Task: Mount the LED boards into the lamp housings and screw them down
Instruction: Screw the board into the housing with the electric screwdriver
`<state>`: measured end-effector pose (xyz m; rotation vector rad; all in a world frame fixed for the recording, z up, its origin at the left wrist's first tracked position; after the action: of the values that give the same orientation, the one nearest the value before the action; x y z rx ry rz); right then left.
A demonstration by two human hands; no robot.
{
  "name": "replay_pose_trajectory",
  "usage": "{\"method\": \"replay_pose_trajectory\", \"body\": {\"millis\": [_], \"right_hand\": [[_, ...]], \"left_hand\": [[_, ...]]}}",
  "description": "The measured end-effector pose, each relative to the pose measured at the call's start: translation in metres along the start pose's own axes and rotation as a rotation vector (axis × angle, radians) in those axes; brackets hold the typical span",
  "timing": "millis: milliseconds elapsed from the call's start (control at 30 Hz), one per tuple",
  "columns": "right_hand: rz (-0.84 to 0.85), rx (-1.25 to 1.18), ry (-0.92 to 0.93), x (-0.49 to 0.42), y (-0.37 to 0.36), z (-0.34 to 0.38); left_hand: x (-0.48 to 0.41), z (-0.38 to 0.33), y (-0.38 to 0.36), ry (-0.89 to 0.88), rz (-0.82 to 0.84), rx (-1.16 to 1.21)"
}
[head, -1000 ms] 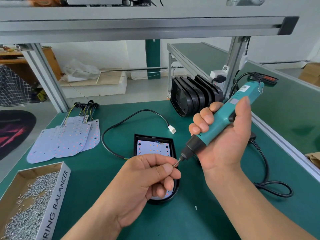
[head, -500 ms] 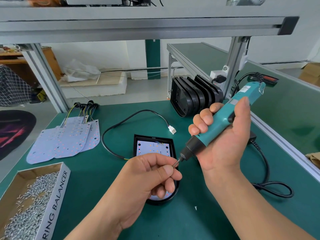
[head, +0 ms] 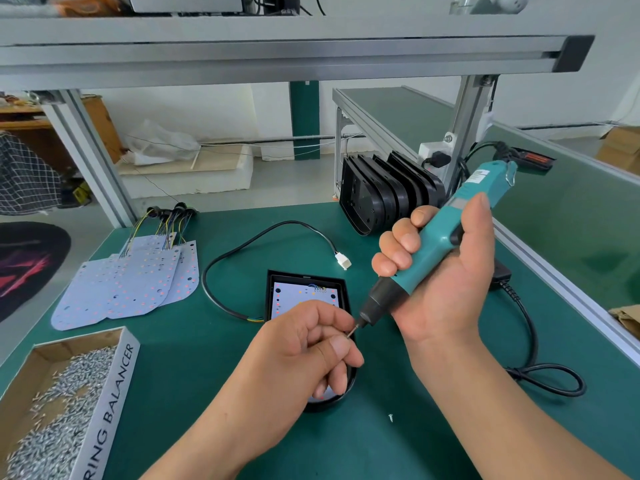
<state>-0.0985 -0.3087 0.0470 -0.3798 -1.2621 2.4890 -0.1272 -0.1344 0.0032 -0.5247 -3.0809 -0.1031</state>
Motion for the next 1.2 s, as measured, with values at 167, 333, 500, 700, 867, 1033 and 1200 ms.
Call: {"method": "replay_pose_trajectory", "body": {"millis": [167,333,500,700,867,1033,1200], "right_hand": [[0.072,0.016,-0.010,0.003,-0.006,0.000],[-0.087,0.028,0.018,0.000,0.003,-0.005],[-0.200,0.006,-0.001,-0.001,0.014,-0.013],[-0.190,-0.022,0.017,-0.002,0.017,-0.015],[-0.241,-0.065,-0.018,-0.006,0.023,-0.018],[-0.248,-0.095,-0.018,-0.009,0.026,-0.017],[-0.250,-0.099,-0.014,-0.010,0.027,-0.017]], "left_hand": [[0.001,0.003,-0.002,-0.008,0.008,-0.053],[0.001,0.004,0.005,-0.085,-0.088,-0.165],[0.003,0.005,0.006,-0.157,-0.141,-0.312],[0.002,0.006,0.006,-0.148,-0.157,-0.353],[0.000,0.010,0.007,-0.084,-0.150,-0.304],[-0.001,0.012,0.009,-0.017,-0.127,-0.301],[-0.001,0.011,0.011,0.050,-0.129,-0.225]]}}
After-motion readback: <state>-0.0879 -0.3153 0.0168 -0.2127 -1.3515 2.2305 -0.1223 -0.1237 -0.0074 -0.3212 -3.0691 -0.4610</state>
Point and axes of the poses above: each hand's wrist, its own x-axis away from the middle knuckle, its own y-axis out of the back of the hand, z = x × y, the point moved 6 cm from there along -x, towards the middle knuckle, and after that the axes turned 10 degrees about -z, right-handed, at the moved point
